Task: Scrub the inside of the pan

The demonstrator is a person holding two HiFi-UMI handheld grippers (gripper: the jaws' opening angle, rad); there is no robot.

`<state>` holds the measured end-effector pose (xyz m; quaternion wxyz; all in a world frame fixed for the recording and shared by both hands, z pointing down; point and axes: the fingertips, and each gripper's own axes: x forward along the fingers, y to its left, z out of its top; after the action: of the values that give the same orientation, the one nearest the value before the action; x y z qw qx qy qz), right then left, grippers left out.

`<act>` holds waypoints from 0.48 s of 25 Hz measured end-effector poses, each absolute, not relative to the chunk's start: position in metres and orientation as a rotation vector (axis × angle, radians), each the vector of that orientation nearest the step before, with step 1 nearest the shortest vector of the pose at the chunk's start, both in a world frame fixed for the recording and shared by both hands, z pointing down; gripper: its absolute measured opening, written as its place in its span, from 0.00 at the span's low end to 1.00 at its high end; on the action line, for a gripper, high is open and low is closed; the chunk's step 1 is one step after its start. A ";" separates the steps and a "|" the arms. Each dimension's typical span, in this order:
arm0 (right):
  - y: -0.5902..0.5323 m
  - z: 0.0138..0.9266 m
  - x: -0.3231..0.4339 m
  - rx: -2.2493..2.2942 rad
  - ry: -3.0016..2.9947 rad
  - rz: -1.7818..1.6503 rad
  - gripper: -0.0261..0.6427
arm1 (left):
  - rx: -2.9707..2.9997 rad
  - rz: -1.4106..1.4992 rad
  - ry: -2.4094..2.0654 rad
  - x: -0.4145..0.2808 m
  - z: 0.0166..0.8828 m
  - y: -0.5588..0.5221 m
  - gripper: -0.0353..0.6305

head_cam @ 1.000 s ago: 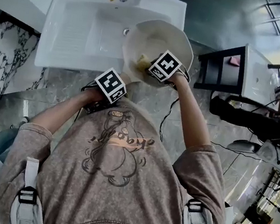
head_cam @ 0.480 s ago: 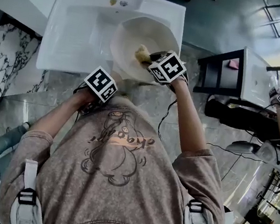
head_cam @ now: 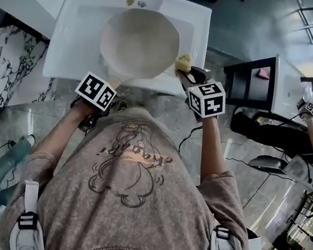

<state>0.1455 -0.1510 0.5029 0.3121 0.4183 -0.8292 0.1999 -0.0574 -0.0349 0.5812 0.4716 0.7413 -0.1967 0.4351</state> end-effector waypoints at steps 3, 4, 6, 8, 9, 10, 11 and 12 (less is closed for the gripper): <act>-0.138 0.505 0.154 1.217 -2.215 0.596 0.25 | 1.800 1.024 -0.530 -0.064 0.580 -0.041 0.14; -0.133 0.509 0.156 1.241 -2.213 0.613 0.25 | 1.798 1.017 -0.547 -0.066 0.579 -0.043 0.14; -0.123 0.520 0.159 1.275 -2.198 0.651 0.25 | 1.794 1.003 -0.573 -0.069 0.578 -0.046 0.14; -0.116 0.529 0.158 1.312 -2.186 0.687 0.25 | 1.796 0.986 -0.591 -0.071 0.576 -0.051 0.14; -0.114 0.532 0.157 1.331 -2.182 0.696 0.25 | 1.798 0.978 -0.601 -0.073 0.575 -0.053 0.14; -0.113 0.534 0.155 1.349 -2.180 0.700 0.25 | 1.802 0.970 -0.613 -0.074 0.573 -0.056 0.14; -0.111 0.536 0.153 1.362 -2.181 0.702 0.25 | 1.804 0.961 -0.627 -0.075 0.572 -0.058 0.14; -0.110 0.537 0.151 1.371 -2.184 0.706 0.25 | 1.806 0.949 -0.641 -0.075 0.571 -0.060 0.14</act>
<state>0.1506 -0.1095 0.5370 0.2321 0.4988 -0.7946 0.2570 -0.0751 -0.0598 0.5705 0.4808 0.7404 -0.2628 0.3892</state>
